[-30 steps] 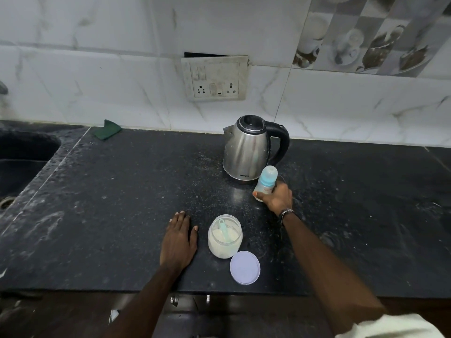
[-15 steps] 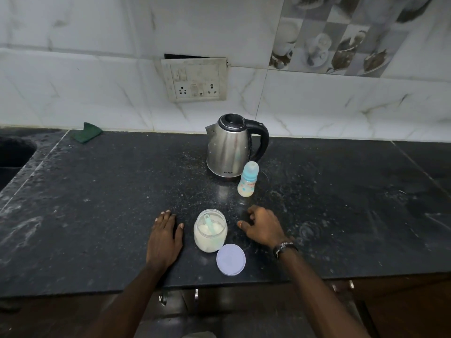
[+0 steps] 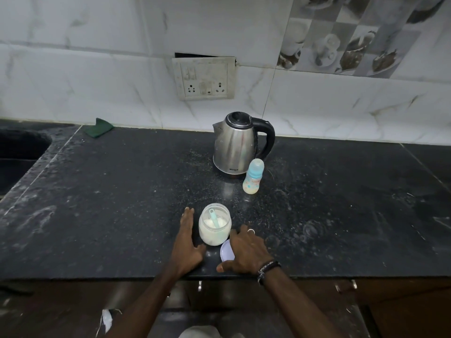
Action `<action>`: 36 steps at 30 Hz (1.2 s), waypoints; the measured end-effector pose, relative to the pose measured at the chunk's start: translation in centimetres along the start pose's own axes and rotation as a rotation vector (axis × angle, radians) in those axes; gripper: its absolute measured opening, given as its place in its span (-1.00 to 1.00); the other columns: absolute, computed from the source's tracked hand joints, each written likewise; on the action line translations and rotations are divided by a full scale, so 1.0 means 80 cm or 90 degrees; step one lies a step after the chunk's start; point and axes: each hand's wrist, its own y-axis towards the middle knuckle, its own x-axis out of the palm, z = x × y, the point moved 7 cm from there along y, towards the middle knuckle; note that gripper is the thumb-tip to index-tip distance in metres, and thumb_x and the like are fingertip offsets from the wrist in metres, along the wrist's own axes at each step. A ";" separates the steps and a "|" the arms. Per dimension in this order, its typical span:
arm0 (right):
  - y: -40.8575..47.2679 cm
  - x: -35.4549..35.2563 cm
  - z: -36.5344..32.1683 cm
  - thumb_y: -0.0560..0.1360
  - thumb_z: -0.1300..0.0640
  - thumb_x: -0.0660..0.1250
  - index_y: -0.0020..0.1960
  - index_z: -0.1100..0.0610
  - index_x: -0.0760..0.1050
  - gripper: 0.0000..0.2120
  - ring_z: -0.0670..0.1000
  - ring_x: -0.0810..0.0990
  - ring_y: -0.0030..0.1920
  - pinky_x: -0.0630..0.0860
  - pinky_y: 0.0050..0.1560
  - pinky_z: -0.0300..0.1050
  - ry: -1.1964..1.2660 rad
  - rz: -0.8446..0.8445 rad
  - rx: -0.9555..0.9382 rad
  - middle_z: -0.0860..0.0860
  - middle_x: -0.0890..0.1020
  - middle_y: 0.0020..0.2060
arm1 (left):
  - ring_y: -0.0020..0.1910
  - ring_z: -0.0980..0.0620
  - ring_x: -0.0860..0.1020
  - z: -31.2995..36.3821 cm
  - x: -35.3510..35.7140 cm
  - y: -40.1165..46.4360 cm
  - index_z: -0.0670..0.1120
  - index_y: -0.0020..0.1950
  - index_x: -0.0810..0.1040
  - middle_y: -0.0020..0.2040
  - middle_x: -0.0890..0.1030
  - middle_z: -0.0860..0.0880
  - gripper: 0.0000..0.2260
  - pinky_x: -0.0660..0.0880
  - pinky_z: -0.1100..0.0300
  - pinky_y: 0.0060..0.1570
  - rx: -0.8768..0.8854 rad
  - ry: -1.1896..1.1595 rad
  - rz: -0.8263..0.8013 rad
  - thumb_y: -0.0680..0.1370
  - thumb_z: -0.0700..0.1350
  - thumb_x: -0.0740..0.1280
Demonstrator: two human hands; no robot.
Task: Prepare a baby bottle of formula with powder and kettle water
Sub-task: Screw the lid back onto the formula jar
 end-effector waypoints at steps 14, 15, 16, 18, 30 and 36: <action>0.005 -0.082 0.050 0.49 -0.15 0.35 0.52 -0.09 0.15 -0.32 0.25 0.42 0.19 0.51 0.14 0.12 0.084 0.188 0.096 0.20 0.32 0.25 | 0.32 0.38 0.44 0.022 0.017 0.006 -0.06 0.54 0.31 0.37 0.51 0.15 0.14 0.33 0.52 0.26 -0.007 -0.130 0.056 0.05 0.05 0.76; 0.005 -0.093 0.052 0.50 -0.14 0.35 0.50 -0.10 0.19 -0.37 0.25 0.43 0.16 0.52 0.13 0.11 0.107 0.234 0.085 0.19 0.32 0.23 | 0.26 0.44 0.46 0.027 0.015 0.006 -0.03 0.50 0.37 0.30 0.54 0.21 0.08 0.35 0.55 0.20 0.006 -0.135 0.075 0.05 -0.02 0.77; 0.006 -0.103 0.052 0.50 -0.13 0.35 0.47 -0.09 0.23 -0.41 0.23 0.43 0.12 0.53 0.12 0.10 0.133 0.278 0.071 0.17 0.34 0.20 | 0.22 0.46 0.48 0.031 0.013 0.005 0.03 0.45 0.40 0.25 0.56 0.25 0.03 0.38 0.54 0.17 0.016 -0.137 0.090 0.04 -0.04 0.77; 0.006 -0.117 0.050 0.48 -0.11 0.38 0.40 -0.06 0.30 -0.46 0.18 0.44 0.07 0.52 0.11 0.05 0.221 0.343 0.040 0.12 0.34 0.17 | 0.19 0.38 0.54 0.036 0.010 0.004 0.10 0.36 0.48 0.17 0.63 0.25 -0.05 0.47 0.43 0.16 0.030 -0.139 0.108 0.02 -0.04 0.77; 0.018 -0.107 -0.006 0.28 -0.09 0.55 -0.19 0.03 0.41 -0.64 -0.07 0.45 -0.10 0.36 -0.14 -0.20 0.291 0.282 -0.137 -0.08 0.53 -0.14 | 0.15 0.15 0.64 0.034 0.005 -0.004 0.02 0.37 0.54 0.19 0.68 0.10 -0.21 0.62 0.08 0.13 0.007 -0.144 0.153 0.17 0.03 0.69; 0.030 -0.101 -0.031 0.41 -0.10 0.43 0.53 -0.18 0.15 -0.23 0.18 0.46 0.14 0.44 0.16 0.05 0.072 0.113 -0.155 0.12 0.46 0.16 | 0.15 0.17 0.64 0.023 0.006 -0.002 0.02 0.38 0.53 0.19 0.68 0.08 -0.18 0.63 -0.02 0.12 -0.023 -0.126 0.157 0.16 0.13 0.65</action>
